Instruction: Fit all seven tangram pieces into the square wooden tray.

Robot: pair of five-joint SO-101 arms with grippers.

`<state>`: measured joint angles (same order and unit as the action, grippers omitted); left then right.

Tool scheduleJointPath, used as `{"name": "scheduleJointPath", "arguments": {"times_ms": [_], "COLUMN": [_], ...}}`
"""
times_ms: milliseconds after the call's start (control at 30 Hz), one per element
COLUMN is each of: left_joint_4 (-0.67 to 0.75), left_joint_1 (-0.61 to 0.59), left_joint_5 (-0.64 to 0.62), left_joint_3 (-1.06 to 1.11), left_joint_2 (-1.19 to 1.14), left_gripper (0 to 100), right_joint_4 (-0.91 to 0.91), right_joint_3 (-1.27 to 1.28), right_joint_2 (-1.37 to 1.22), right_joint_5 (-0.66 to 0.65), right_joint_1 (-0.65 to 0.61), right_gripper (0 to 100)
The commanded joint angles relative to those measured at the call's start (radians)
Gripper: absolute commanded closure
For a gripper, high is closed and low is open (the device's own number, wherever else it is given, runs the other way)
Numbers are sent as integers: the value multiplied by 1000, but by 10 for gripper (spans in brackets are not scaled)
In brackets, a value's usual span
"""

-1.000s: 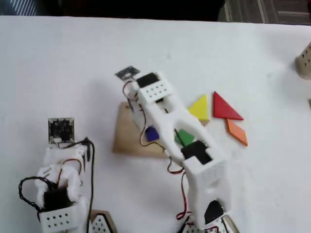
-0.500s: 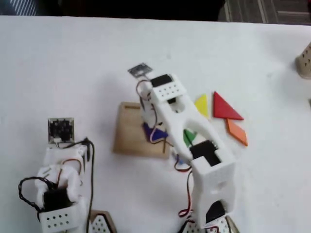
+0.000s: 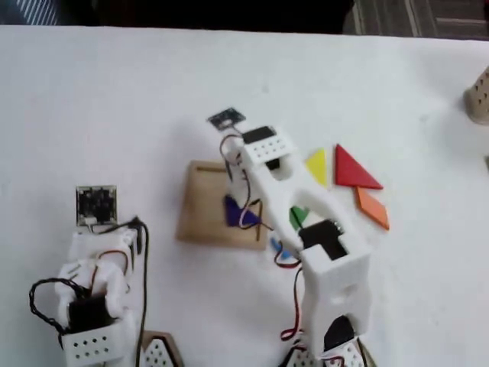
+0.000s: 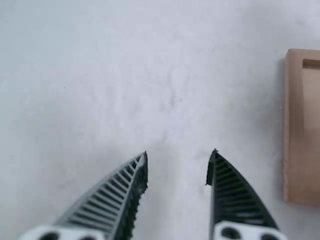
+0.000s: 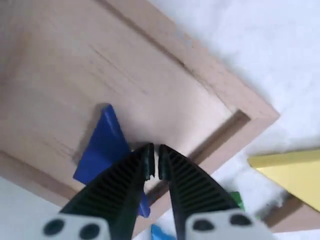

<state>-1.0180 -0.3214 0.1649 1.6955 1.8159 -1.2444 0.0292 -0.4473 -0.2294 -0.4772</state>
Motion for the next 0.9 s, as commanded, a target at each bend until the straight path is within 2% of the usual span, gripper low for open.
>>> {"name": "scheduleJointPath", "arguments": {"times_ms": [0, 233, 667, 867], "left_joint_4": [32, 32, 32, 32], "left_joint_1": [-10, -10, -10, -10], "left_joint_5": [-2, -3, -5, -5], "left_joint_3": [-3, -3, -3, -3], "left_joint_2": [10, 10, 10, 10], "left_gripper": [793, 793, 793, 793], "right_joint_4": [-16, -8, 68, 156], "right_joint_3": [46, 149, 221, 279], "right_joint_2": [53, 166, 225, 225], "right_joint_5": [-8, 58, 61, 64], "right_joint_1": [-74, -163, -102, -157], "right_gripper": [981, 981, 981, 981]}}
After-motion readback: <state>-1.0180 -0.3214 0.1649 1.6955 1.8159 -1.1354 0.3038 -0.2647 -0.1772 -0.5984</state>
